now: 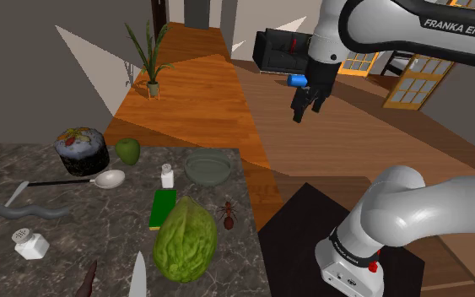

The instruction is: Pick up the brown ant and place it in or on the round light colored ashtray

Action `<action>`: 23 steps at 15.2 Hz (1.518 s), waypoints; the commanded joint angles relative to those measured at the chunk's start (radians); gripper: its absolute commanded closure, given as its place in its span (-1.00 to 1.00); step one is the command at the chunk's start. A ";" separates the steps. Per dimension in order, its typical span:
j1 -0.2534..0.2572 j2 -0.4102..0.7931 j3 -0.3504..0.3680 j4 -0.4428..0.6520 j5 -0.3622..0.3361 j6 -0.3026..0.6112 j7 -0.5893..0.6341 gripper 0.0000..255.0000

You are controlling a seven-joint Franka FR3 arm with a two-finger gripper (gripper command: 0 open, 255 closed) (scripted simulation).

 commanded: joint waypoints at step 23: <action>0.168 0.328 0.255 -0.372 0.322 0.713 0.288 -1.00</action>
